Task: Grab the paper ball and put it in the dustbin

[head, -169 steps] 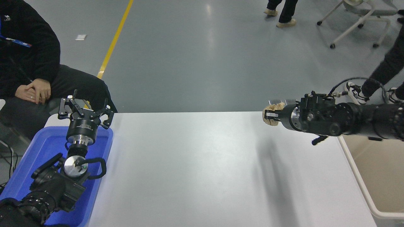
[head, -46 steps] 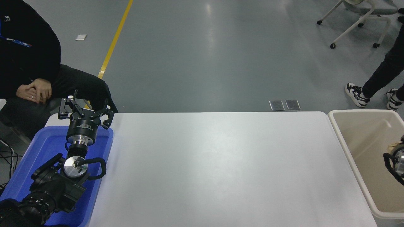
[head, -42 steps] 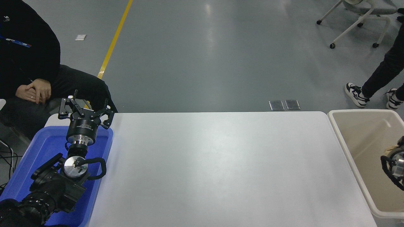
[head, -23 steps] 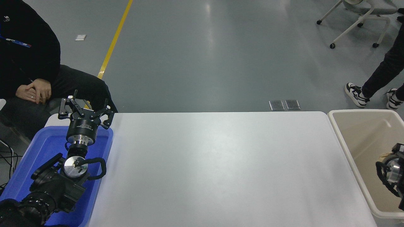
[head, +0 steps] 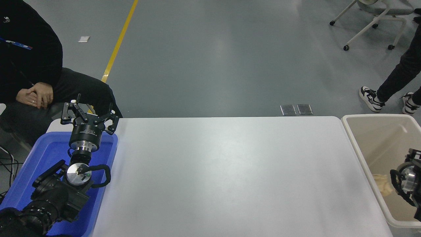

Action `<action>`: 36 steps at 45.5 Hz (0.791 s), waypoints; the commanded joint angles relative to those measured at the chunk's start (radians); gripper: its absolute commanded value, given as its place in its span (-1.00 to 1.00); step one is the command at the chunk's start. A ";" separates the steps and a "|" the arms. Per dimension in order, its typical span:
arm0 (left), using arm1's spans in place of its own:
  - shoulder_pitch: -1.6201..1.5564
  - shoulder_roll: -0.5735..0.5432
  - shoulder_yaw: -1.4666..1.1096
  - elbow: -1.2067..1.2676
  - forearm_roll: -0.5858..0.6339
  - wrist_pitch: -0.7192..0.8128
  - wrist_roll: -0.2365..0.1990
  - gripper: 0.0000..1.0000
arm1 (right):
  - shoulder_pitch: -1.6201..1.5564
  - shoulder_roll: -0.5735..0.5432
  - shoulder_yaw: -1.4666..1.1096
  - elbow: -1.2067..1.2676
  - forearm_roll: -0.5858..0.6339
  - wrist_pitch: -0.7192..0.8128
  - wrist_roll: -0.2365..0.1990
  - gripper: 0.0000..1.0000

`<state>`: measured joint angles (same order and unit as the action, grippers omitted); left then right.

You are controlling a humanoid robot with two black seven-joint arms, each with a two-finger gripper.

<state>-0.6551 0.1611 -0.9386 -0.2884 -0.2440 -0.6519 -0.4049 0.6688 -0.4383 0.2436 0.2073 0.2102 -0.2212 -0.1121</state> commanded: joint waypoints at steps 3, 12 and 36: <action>0.000 0.000 0.000 0.002 0.000 0.000 0.000 0.98 | 0.052 -0.002 -0.004 0.009 -0.006 0.014 0.000 1.00; 0.000 0.000 0.000 0.000 0.000 0.000 0.000 0.98 | 0.147 -0.002 -0.004 0.011 -0.006 0.019 -0.003 1.00; 0.000 0.000 0.001 0.002 0.000 0.000 0.000 0.98 | 0.221 -0.039 0.163 0.392 -0.008 0.060 0.002 1.00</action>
<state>-0.6551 0.1610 -0.9379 -0.2883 -0.2439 -0.6519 -0.4050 0.8738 -0.4583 0.2734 0.4112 0.2029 -0.1987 -0.1129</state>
